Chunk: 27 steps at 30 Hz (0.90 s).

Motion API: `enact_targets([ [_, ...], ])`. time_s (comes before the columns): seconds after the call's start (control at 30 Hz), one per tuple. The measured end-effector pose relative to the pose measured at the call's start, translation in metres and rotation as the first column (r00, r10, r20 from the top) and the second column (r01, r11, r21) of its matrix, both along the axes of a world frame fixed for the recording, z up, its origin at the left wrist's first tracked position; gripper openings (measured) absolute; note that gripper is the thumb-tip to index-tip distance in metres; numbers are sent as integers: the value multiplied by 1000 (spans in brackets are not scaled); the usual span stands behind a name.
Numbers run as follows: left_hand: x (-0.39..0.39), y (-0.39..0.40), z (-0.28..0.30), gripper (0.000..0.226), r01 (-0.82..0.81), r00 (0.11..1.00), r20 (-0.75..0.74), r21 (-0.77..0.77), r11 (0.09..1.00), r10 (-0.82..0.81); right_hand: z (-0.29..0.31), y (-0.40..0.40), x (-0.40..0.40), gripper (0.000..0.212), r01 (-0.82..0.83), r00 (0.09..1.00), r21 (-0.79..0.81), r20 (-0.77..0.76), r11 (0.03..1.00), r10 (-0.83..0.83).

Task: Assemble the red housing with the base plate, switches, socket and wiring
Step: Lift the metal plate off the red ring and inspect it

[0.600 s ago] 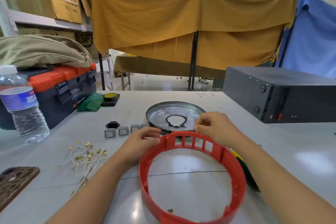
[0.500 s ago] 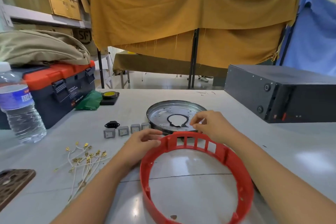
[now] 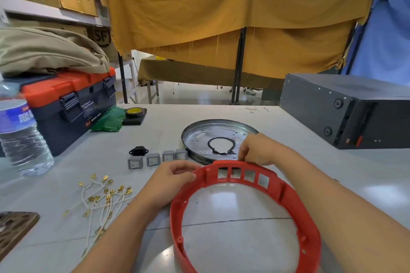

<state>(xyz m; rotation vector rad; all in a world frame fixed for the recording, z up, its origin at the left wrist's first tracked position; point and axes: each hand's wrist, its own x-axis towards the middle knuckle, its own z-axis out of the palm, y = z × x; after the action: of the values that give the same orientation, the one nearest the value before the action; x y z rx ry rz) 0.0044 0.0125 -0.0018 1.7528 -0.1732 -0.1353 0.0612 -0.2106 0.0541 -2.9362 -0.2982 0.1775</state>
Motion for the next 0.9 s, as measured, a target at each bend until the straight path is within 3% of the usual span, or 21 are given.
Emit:
enact_targets([
  [0.13,-2,0,2,30,-23,1000,-7,-28,999,22,-10,-6,1,4,86,983,51,160,995,-93],
  [0.43,1,-3,-1,31,-160,985,75,56,986,156,-14,-17,-21,16,30,877,354,439,935,-195],
  [0.6,5,-1,-1,18,-319,942,77,-84,944,326,-5,-23,-54,18,-104,807,421,565,901,-171],
  [0.77,7,2,-3,9,-331,939,39,-163,929,341,-9,-13,-80,11,-259,765,388,641,884,-57],
  [0.83,8,3,1,14,-338,932,65,-193,921,356,-12,-11,-84,11,-295,760,375,650,879,-22],
  [0.9,7,4,11,28,-349,924,35,-332,876,381,-13,-9,-86,12,-328,741,352,672,877,8],
])
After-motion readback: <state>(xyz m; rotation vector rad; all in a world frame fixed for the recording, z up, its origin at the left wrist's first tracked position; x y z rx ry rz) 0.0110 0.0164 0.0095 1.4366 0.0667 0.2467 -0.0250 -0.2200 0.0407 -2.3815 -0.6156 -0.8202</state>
